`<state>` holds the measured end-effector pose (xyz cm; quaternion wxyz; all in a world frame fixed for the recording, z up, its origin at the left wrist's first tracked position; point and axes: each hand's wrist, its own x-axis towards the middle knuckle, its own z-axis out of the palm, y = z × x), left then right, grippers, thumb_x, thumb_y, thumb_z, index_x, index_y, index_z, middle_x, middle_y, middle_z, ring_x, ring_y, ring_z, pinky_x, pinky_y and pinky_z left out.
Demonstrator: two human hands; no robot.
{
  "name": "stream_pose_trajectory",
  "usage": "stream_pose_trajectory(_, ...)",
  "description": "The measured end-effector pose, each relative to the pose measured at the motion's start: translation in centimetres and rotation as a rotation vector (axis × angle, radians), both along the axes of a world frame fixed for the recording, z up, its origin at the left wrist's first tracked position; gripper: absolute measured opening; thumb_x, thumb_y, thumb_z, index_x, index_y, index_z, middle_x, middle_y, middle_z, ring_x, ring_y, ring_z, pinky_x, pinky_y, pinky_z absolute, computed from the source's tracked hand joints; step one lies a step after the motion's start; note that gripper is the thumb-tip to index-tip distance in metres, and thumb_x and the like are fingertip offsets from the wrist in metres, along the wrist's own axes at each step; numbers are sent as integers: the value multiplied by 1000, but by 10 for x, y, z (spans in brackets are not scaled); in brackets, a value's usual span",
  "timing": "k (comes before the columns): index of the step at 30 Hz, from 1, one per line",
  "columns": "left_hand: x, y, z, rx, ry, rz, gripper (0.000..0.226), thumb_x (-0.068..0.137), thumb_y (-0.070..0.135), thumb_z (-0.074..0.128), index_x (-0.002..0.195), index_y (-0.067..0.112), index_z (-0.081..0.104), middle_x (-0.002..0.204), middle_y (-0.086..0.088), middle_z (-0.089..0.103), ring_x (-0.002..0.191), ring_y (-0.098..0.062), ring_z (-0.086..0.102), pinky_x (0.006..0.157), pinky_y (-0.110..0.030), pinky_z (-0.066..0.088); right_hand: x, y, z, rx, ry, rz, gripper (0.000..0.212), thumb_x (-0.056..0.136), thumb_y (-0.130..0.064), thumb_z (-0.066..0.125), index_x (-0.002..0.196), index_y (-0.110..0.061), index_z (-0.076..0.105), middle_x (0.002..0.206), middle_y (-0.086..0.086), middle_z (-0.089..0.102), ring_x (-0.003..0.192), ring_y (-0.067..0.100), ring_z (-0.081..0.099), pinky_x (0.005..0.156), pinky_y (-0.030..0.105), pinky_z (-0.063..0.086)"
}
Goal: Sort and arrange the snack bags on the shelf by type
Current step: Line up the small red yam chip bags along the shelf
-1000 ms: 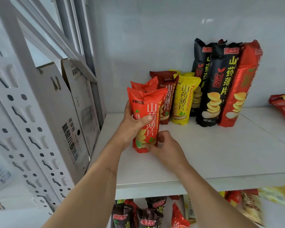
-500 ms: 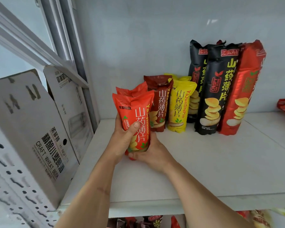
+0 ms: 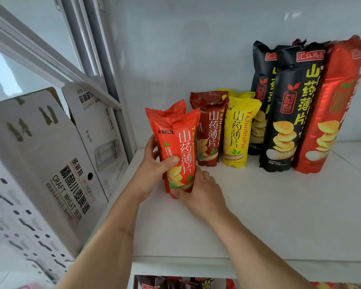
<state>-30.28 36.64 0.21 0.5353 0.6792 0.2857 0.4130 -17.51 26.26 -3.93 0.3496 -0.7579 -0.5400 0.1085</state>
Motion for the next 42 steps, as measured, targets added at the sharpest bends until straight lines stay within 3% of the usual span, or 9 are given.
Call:
stream_pose_trajectory(5, 6, 21, 4, -35, 26, -6, 127, 47, 64, 89, 153, 38, 25, 141, 10, 53, 126, -10, 56, 84, -22, 55, -4, 19, 3, -2, 12, -50, 102, 78, -66, 64, 153, -16, 17, 140, 5, 47, 125, 26, 47, 103, 45, 44)
stream_pose_trajectory(14, 25, 70, 10, -95, 48, -62, 144, 32, 74, 88, 154, 34, 24, 141, 8, 52, 122, -12, 58, 81, -22, 54, -13, 60, 3, 119, 116, -268, 78, 75, -52, 77, 133, -20, 37, 128, 2, 58, 114, 23, 56, 93, 39, 49)
stream_pose_trajectory(20, 40, 102, 8, -108, 36, -92, 142, 32, 76, 87, 153, 34, 26, 143, 7, 51, 125, -16, 56, 88, -29, 53, -18, 86, 2, 150, 39, -411, 76, 80, -54, 71, 138, -21, 35, 132, 4, 51, 118, 24, 52, 96, 36, 47)
stream_pose_trajectory(28, 51, 124, 2, -114, -1, -125, 135, 42, 68, 86, 156, 29, 24, 138, 10, 51, 124, -9, 55, 79, -16, 53, -16, 106, 1, 126, 55, -502, 73, 82, -53, 70, 137, -22, 33, 133, 2, 52, 116, 24, 57, 92, 39, 48)
stream_pose_trajectory(33, 56, 123, -2, -106, -41, -135, 141, 32, 77, 85, 152, 30, 28, 128, 17, 55, 110, 1, 59, 74, -15, 56, -15, 110, 2, 115, 73, -546, 62, 83, -46, 71, 128, -19, 37, 130, 4, 55, 113, 26, 58, 88, 38, 48)
stream_pose_trajectory(36, 52, 117, -6, -143, -42, -94, 136, 45, 67, 85, 158, 25, 20, 149, 2, 46, 122, -8, 56, 85, -22, 54, -15, 107, 4, 107, 92, -539, 57, 83, -44, 71, 121, -18, 39, 127, 5, 57, 111, 27, 59, 87, 38, 49)
stream_pose_trajectory(39, 41, 102, -9, -133, 4, 26, 128, 55, 69, 77, 159, 28, 15, 160, 2, 31, 142, -18, 38, 106, -36, 43, -11, 94, 8, 101, 104, -470, 48, 85, -42, 69, 118, -18, 44, 124, 4, 56, 110, 27, 59, 84, 38, 49)
stream_pose_trajectory(42, 30, 76, -9, -96, 111, 175, 104, 77, 71, 67, 158, 26, 20, 157, 2, 37, 140, -21, 41, 101, -34, 39, 3, 66, 7, 60, -64, -296, 32, 93, -39, 59, 116, -18, 53, 123, 3, 55, 109, 25, 57, 83, 36, 48)
